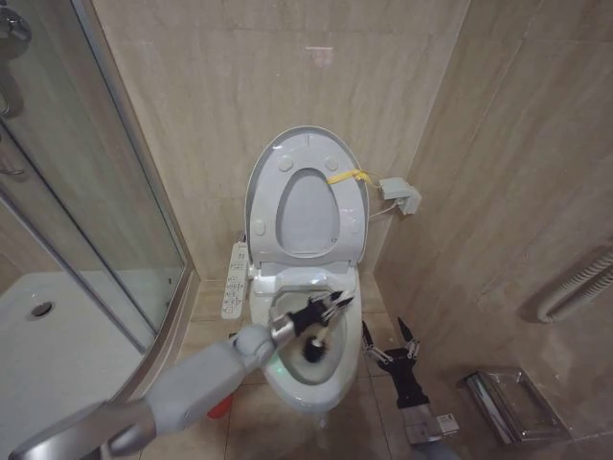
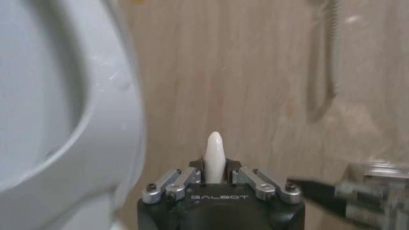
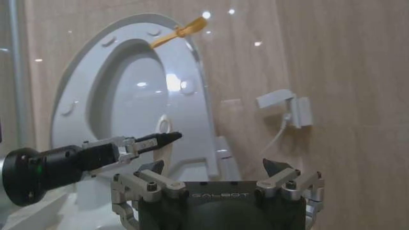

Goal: Open the toilet lid, clean the toilet bowl with a toilet brush, close the toilet lid, and flush.

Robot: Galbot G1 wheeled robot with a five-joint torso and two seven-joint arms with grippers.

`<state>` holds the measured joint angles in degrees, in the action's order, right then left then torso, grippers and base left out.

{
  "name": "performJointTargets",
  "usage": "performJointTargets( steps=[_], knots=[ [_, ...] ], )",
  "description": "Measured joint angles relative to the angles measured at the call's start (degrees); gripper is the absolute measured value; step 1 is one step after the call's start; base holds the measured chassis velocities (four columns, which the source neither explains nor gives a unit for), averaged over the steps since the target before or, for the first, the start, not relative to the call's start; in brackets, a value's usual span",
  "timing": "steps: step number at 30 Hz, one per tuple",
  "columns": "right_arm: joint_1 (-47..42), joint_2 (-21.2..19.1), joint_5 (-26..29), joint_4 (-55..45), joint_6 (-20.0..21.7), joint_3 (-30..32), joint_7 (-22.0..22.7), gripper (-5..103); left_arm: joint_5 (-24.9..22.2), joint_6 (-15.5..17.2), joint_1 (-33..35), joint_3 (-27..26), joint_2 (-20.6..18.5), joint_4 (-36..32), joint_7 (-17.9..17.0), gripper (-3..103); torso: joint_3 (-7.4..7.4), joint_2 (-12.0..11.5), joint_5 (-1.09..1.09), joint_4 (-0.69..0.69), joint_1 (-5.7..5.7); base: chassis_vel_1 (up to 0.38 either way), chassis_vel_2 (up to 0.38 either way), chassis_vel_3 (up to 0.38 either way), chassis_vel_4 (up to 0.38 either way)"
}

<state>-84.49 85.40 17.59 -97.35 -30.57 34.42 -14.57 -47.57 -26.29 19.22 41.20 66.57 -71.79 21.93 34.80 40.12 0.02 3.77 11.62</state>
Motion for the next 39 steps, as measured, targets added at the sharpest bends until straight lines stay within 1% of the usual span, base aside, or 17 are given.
performJointTargets(
  steps=[3,4,6,8,9,11,15,17,20,22,24,27,29,33,35,37,39],
  knots=[
    [0.1,0.5,0.0,-0.1,0.3,-0.2,-0.2,100,0.2,-0.8,0.3,3.0,-0.7,4.6,0.0,22,0.01,0.0,0.00,-0.10,0.01,-0.030,-0.035,-0.008,-0.008],
    [0.1,0.5,0.0,-0.1,0.3,-0.2,-0.2,100,0.2,-0.8,0.3,3.0,-0.7,4.6,0.0,22,0.01,0.0,0.00,-0.10,0.01,0.000,0.000,0.000,0.000],
    [-0.1,0.4,-0.1,-0.4,0.3,-0.6,-0.6,100,0.2,-0.8,-0.2,3.5,0.1,5.9,-0.4,22,0.01,0.0,0.01,-0.20,0.00,0.000,0.000,0.000,0.000],
    [-0.3,0.4,-0.1,-0.7,0.3,-0.7,-0.6,100,0.1,-0.6,-0.7,3.0,1.1,5.6,-0.6,22,0.01,0.0,0.01,-0.16,0.00,0.000,0.000,0.000,0.000],
    [-0.7,0.3,-0.1,-1.0,0.2,-0.6,-0.5,100,-0.1,-0.4,-1.8,2.1,2.4,4.3,-0.9,22,0.01,0.0,-0.01,-0.07,0.00,0.000,0.000,0.000,0.000],
    [-0.9,0.2,-0.1,-1.5,0.0,-0.2,-0.5,100,0.2,-0.4,-2.2,1.5,3.1,3.9,-0.8,22,-0.01,0.0,0.01,0.00,-0.01,0.000,0.000,0.000,0.000],
    [-1.1,0.0,0.4,-2.2,0.0,-0.1,0.1,100,1.9,-0.9,-0.1,1.6,2.0,6.5,-0.7,22,0.01,0.0,0.00,-0.03,0.01,-0.028,-0.039,-0.010,-0.001],
    [-1.2,-0.1,1.3,-3.0,0.2,-0.3,0.9,100,3.1,-1.2,1.7,0.3,1.3,7.7,-0.7,22,0.01,0.0,0.00,-0.18,0.00,0.000,0.000,0.000,0.000],
    [-1.4,-0.1,1.6,-3.4,0.2,-0.2,0.9,100,2.7,-0.9,1.6,-1.1,1.8,5.9,-0.7,22,0.01,0.0,0.01,-0.18,0.00,0.000,0.000,0.000,0.000],
    [-1.8,0.0,2.1,-3.4,-0.4,0.1,0.1,100,2.0,-0.8,0.8,-1.7,2.5,4.6,-0.7,22,0.00,0.0,-0.02,-0.02,0.00,0.000,0.000,0.000,0.000],
    [-2.0,0.0,2.3,-3.4,-0.7,0.1,-0.2,100,2.0,-0.8,0.6,-1.7,2.5,4.7,-0.5,22,-0.01,0.0,-0.01,-0.01,-0.01,0.000,0.000,0.000,0.000],
    [-2.2,0.0,2.4,-3.4,-0.9,-0.1,-0.5,100,3.0,-1.2,1.5,-1.3,1.8,7.6,-0.1,22,0.01,0.0,0.00,-0.06,-0.01,-0.056,-0.018,-0.003,-0.023],
    [-2.0,0.0,1.8,-3.4,-0.9,-0.4,-0.3,100,4.0,-1.7,2.6,-1.2,1.7,9.4,0.0,22,0.00,0.0,0.01,-0.14,-0.02,-0.051,0.010,0.089,-0.026],
    [-1.8,0.2,1.4,-3.4,-0.9,-0.3,0.5,100,3.7,-1.7,2.4,-1.9,2.9,7.0,0.1,22,0.01,0.0,0.00,-0.12,0.01,-0.059,0.078,0.119,-0.043],
    [-1.7,0.4,1.4,-3.3,-0.9,-0.2,0.9,100,3.5,-2.0,2.0,-1.6,3.3,6.2,0.5,22,0.01,0.0,0.00,-0.03,0.02,-0.058,0.055,0.052,-0.081],
    [-1.4,0.6,1.4,-3.2,-0.7,-0.1,1.3,100,4.0,-2.6,2.1,-1.1,3.2,7.6,0.9,22,0.01,0.0,0.00,-0.03,0.02,-0.042,0.023,0.032,-0.080],
    [-1.1,0.7,0.9,-3.1,-0.2,-0.1,1.5,100,4.7,-3.0,2.6,-0.9,2.9,9.5,1.1,22,0.02,0.0,0.00,-0.10,0.02,-0.021,0.008,-0.008,-0.040]
  ],
)
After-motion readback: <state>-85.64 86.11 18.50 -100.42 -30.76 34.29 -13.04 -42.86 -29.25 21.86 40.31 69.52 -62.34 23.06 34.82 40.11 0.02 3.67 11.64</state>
